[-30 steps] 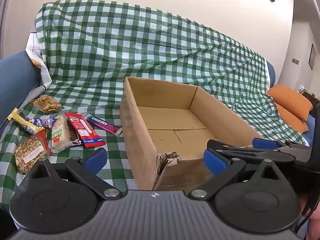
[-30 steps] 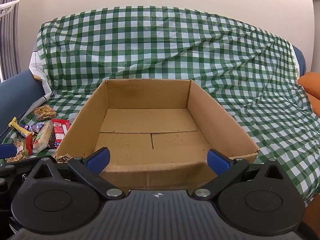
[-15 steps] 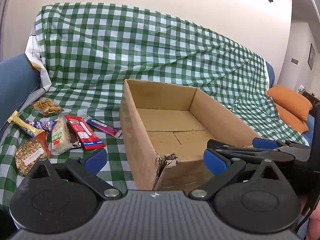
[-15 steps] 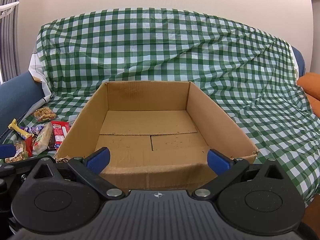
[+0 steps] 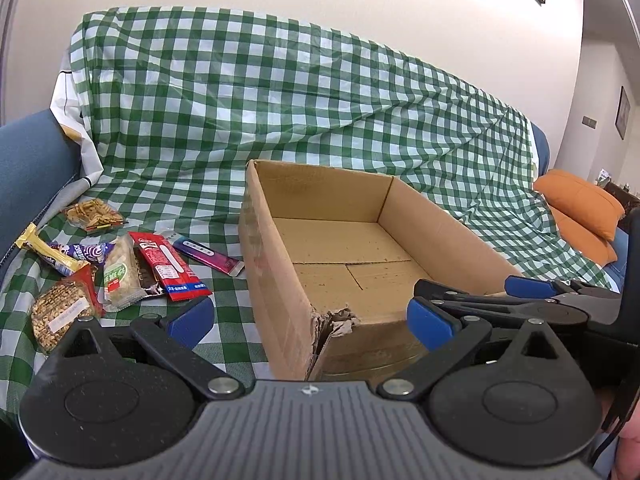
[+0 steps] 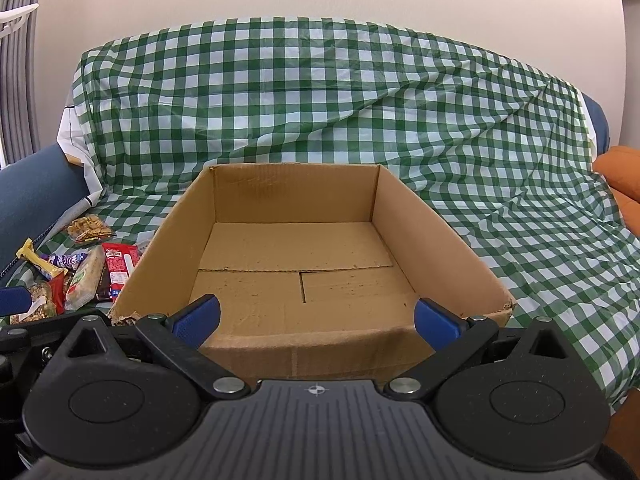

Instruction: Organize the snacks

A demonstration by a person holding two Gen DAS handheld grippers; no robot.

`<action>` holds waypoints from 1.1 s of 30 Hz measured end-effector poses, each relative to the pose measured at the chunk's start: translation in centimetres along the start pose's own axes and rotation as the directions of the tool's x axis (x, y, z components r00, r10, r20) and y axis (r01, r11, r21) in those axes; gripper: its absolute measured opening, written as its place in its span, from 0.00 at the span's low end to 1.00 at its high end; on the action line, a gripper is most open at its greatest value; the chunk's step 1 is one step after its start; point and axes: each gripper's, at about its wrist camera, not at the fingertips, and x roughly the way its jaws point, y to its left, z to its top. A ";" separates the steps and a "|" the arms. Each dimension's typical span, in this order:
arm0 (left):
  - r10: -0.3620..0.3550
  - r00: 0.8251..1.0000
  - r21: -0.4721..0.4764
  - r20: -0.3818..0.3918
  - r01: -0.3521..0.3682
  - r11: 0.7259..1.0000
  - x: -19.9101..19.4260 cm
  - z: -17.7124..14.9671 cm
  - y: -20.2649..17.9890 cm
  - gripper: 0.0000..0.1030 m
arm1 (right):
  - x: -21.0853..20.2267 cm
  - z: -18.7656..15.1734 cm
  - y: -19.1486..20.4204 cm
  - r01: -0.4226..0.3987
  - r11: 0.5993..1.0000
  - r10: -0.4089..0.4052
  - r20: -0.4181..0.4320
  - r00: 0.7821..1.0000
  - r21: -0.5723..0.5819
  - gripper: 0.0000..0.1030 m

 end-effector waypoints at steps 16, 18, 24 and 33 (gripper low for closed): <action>0.083 0.996 -0.045 -0.025 -0.084 0.995 0.6 1.0 2.3 1.00 | -0.3 0.2 0.1 -0.004 1.000 0.004 0.009 1.000 -0.010 0.98; 0.141 0.988 -0.097 -0.058 -0.146 0.984 1.3 1.8 4.7 1.00 | -0.3 0.2 0.1 -0.008 1.000 0.008 0.009 1.000 -0.012 0.95; 0.375 0.917 -0.145 -0.133 -0.392 0.908 3.5 3.7 12.9 1.00 | -0.5 0.2 0.4 -0.037 0.999 0.037 0.008 0.999 -0.005 0.86; 0.396 0.877 -0.224 -0.273 -0.458 0.860 6.2 1.6 18.0 1.00 | -0.8 0.8 1.5 -0.108 0.994 0.108 -0.020 0.994 -0.012 0.82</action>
